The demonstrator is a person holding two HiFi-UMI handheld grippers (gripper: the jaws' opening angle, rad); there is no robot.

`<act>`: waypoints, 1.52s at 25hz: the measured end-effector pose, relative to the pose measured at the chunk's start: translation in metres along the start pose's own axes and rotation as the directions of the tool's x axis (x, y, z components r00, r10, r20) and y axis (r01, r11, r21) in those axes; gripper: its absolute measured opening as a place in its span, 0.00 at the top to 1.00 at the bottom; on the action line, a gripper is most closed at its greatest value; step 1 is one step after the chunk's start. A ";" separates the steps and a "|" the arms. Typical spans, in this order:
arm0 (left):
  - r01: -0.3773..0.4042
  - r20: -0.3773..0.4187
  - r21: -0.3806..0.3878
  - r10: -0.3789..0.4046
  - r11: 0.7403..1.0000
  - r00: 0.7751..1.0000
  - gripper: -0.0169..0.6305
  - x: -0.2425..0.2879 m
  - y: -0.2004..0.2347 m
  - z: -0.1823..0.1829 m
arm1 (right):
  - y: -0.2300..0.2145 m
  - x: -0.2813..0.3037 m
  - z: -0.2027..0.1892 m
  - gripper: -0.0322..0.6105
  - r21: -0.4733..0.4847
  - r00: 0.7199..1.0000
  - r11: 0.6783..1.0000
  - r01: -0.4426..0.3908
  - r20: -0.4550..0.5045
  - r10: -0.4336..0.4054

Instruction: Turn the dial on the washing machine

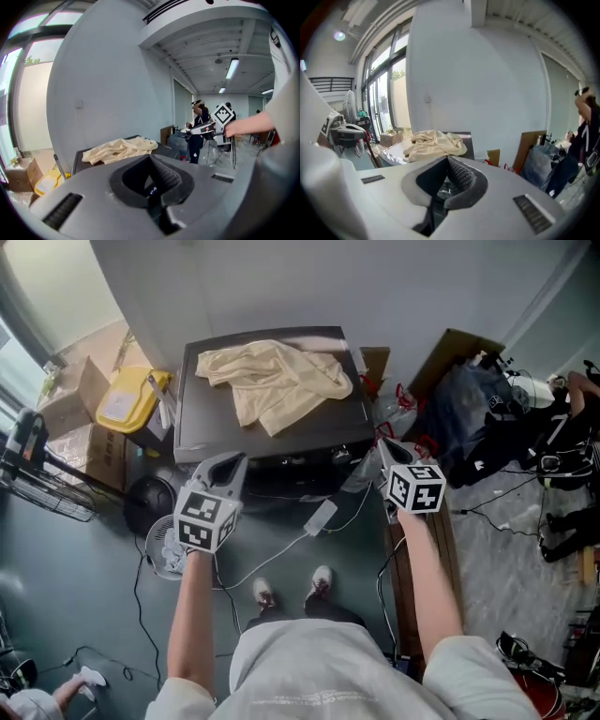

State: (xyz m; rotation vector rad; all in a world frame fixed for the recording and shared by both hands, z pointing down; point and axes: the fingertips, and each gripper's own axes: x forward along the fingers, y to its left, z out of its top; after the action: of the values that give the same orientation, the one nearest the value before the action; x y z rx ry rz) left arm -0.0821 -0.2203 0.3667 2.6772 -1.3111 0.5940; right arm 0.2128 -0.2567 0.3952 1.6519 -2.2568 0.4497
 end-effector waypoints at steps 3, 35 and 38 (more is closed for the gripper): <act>-0.008 0.061 0.026 0.007 1.000 0.998 0.95 -0.005 0.011 0.033 | 0.020 -0.028 0.043 0.93 -0.075 0.997 0.997 -0.011 0.079 0.017; -0.086 0.364 0.276 -0.021 0.957 0.931 0.95 -0.093 0.003 0.187 | 0.132 -0.133 0.195 0.93 -0.416 0.920 0.909 0.024 0.364 0.143; -0.092 0.366 0.276 -0.016 0.957 0.930 0.95 -0.094 0.004 0.186 | 0.131 -0.132 0.193 0.93 -0.413 0.922 0.910 0.029 0.363 0.135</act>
State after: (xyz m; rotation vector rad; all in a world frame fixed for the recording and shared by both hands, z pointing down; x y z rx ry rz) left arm -0.0814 -0.2019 0.1593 3.1273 -1.4653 0.3170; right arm 0.1143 -0.1878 0.1559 1.5524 -2.4472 -0.3636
